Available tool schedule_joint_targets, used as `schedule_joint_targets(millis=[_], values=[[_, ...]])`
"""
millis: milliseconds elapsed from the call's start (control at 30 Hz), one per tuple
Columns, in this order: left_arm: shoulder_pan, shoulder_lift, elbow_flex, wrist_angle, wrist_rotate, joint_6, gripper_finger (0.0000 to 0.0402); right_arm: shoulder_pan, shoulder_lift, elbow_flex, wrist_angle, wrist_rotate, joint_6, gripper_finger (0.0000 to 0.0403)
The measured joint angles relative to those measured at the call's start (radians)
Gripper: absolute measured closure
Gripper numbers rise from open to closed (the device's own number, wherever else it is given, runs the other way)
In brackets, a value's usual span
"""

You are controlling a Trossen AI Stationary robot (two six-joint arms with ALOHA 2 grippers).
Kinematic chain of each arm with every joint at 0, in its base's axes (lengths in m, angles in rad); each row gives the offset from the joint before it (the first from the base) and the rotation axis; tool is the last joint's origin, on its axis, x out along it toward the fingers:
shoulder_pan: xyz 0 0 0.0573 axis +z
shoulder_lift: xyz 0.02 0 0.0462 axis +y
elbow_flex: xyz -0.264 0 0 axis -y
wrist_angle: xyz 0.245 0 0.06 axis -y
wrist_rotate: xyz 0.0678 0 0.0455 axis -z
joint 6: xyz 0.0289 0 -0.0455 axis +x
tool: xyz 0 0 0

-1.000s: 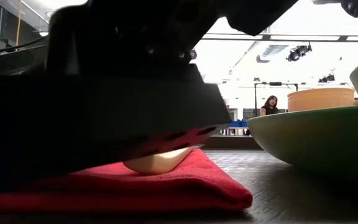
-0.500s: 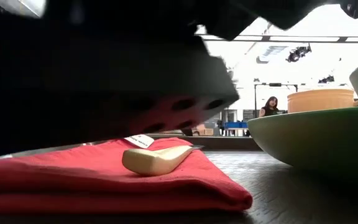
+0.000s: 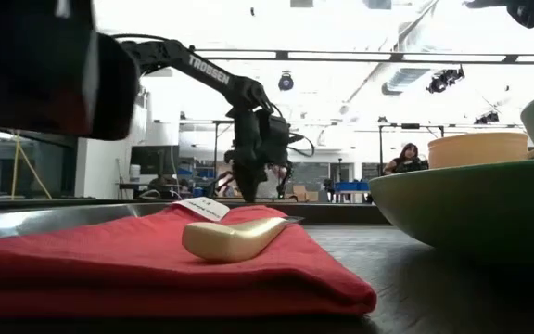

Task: Set up tray
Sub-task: Put the blue fork on the top of red cloth table napkin

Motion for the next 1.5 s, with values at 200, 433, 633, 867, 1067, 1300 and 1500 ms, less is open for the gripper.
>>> schedule_joint_targets(millis=[200,433,633,867,1067,1300,1500], values=[[-0.007,0.002,0.0,-0.046,-0.11,0.065,0.039,0.0,0.0,0.0,0.0,0.0,-0.007,0.0284],[-0.056,-0.002,0.0,-0.044,-0.179,0.158,0.0322,0.0,0.0,0.0,0.0,0.0,-0.017,0.0284],[-0.073,-0.056,0.0,-0.037,-0.182,0.243,0.0267,0.0,0.0,0.0,0.0,-0.016,-0.017,0.0284],[-0.072,-0.094,-0.001,-0.009,-0.079,0.295,0.0212,0.0,0.0,0.0,0.0,-0.031,-0.024,0.0284],[-0.08,-0.093,-0.076,-0.007,-0.05,0.358,0.0165,0.0,0.0,0.0,0.0,-0.06,-0.024,0.0284],[-0.079,-0.126,-0.172,-0.007,0.01,0.415,0.0142,0.0,0.0,0.0,0.0,-0.064,-0.025,0.0284],[-0.094,-0.127,-0.175,0.072,-0.043,0.447,0.0141,0.0,0.0,0.0,0.0,-0.064,-0.043,0.0284]])
